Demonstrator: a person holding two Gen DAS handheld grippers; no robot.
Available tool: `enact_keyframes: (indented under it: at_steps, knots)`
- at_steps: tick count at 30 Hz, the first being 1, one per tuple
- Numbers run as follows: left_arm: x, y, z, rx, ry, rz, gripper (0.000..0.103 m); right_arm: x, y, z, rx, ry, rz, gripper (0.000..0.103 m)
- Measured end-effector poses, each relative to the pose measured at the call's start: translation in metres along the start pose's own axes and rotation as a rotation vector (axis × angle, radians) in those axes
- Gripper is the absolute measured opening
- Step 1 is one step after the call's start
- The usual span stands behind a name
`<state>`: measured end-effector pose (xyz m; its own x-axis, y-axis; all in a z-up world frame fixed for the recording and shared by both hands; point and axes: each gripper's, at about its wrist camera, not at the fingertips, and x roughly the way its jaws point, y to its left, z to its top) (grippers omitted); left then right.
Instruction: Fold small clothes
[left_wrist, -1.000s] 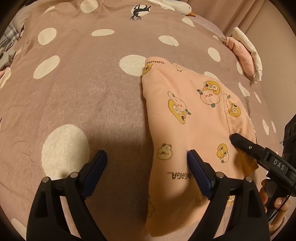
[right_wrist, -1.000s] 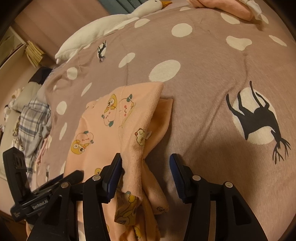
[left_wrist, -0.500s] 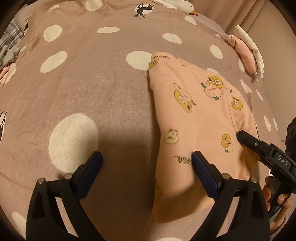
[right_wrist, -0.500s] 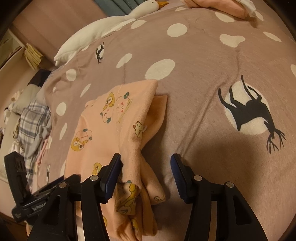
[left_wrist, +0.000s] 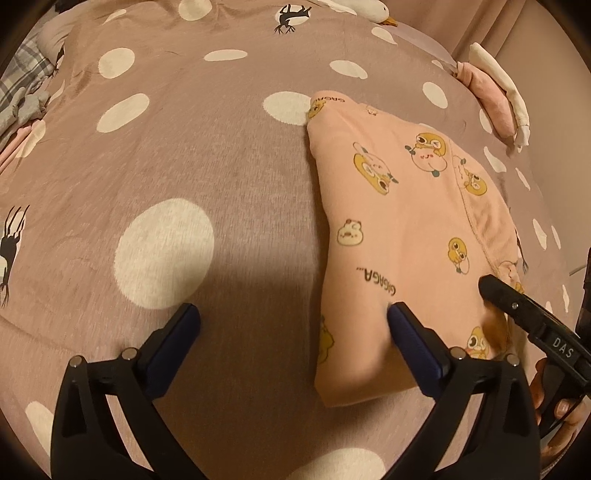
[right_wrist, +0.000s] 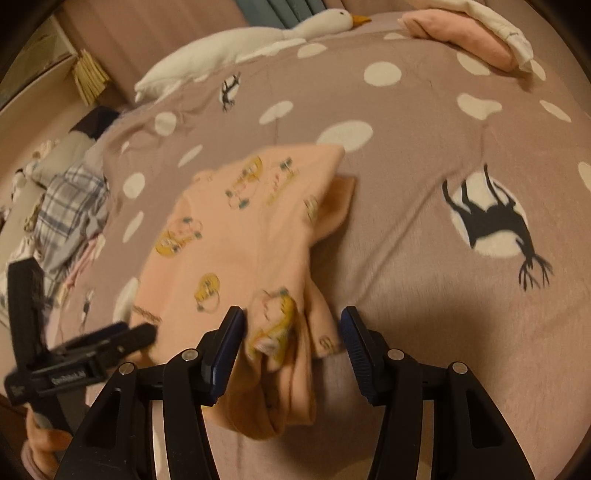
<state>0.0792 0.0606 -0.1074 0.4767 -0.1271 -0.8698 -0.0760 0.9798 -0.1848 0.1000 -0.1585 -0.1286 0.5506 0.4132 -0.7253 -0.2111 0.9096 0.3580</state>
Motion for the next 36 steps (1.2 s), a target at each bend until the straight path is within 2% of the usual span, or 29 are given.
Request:
enact_keyframes:
  at_steps: [10, 14, 18, 22, 26, 30, 36]
  knots:
    - [-0.010, 0.001, -0.012, 0.000, 0.021, 0.050, 0.102, -0.016, -0.001, -0.011, -0.005, -0.013, -0.060, 0.057]
    - [-0.015, 0.001, -0.019, -0.004, 0.045, 0.057, 0.102, -0.028, 0.005, -0.019, -0.044, -0.024, -0.113, 0.065]
    - [-0.025, -0.005, -0.026, 0.009, 0.033, 0.078, 0.102, -0.038, 0.007, -0.026, -0.063, -0.022, -0.124, 0.068]
    - [-0.038, -0.010, -0.031, 0.012, 0.021, 0.052, 0.102, -0.045, 0.012, -0.034, -0.091, -0.014, -0.135, 0.071]
    - [-0.053, -0.019, -0.033, 0.028, 0.003, 0.041, 0.102, -0.055, 0.022, -0.037, -0.129, -0.030, -0.130, 0.088]
    - [-0.072, -0.024, -0.033, 0.021, -0.035, 0.012, 0.102, -0.070, 0.037, -0.036, -0.173, -0.068, -0.120, 0.099]
    - [-0.103, -0.029, -0.030, 0.011, -0.107, -0.001, 0.103, -0.094, 0.055, -0.028, -0.199, -0.146, -0.101, 0.101]
